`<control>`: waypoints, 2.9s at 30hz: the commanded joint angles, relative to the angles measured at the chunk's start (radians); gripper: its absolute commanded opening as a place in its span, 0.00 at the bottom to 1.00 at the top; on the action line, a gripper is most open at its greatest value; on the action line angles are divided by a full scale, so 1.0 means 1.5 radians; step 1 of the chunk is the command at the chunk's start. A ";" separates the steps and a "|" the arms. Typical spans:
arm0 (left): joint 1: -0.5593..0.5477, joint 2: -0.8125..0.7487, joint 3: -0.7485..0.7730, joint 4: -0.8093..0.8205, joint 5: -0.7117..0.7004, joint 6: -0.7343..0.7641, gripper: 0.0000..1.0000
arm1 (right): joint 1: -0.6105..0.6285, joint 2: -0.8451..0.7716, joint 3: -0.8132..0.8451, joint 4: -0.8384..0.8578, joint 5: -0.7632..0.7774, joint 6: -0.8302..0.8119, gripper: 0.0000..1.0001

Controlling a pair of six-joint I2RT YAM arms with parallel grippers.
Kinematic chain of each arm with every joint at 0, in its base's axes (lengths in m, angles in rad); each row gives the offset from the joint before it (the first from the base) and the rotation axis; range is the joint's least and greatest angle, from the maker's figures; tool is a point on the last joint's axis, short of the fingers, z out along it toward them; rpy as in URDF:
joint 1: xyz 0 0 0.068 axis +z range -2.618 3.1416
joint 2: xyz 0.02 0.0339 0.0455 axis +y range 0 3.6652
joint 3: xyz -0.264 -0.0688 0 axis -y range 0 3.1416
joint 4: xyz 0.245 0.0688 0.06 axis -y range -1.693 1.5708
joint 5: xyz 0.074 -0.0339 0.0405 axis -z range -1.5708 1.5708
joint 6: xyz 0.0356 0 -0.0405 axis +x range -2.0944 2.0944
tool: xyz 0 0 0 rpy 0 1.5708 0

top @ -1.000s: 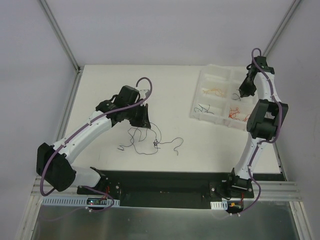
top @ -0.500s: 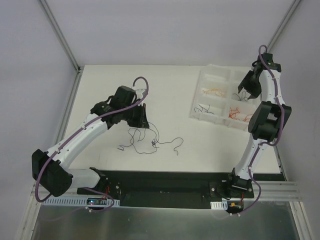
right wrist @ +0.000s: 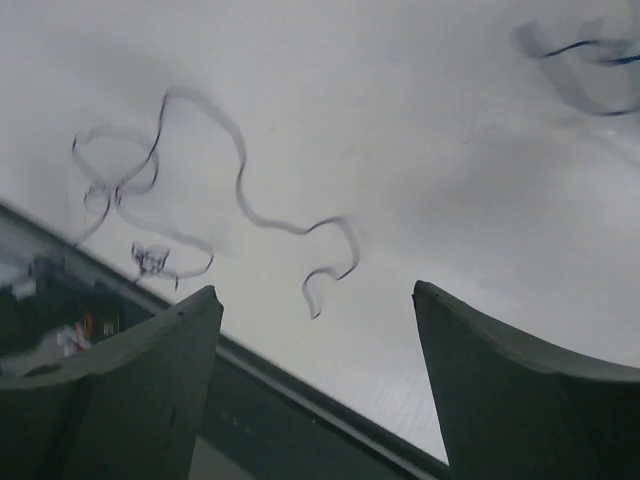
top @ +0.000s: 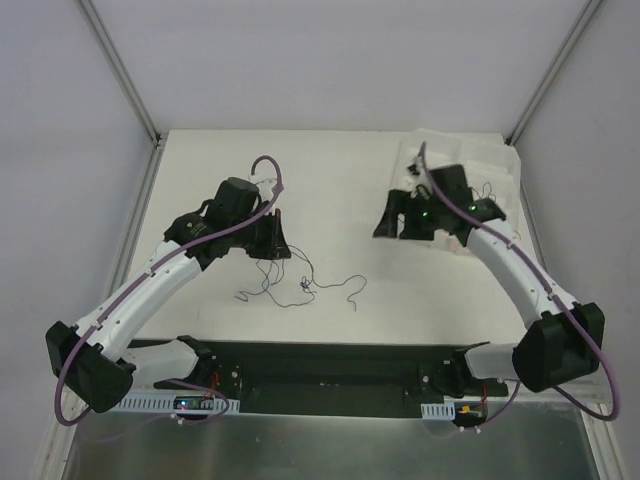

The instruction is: Untangle the cables

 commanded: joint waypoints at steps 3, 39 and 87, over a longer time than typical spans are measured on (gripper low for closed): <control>0.005 -0.033 0.044 -0.018 0.017 -0.024 0.00 | 0.214 -0.080 -0.214 0.364 -0.206 0.033 0.81; 0.102 -0.019 0.235 -0.035 0.137 -0.143 0.00 | 0.374 -0.015 -0.346 0.841 -0.080 0.165 0.15; 0.191 -0.049 -0.047 -0.039 0.040 -0.099 0.00 | 0.116 -0.170 0.369 0.085 0.467 0.016 0.00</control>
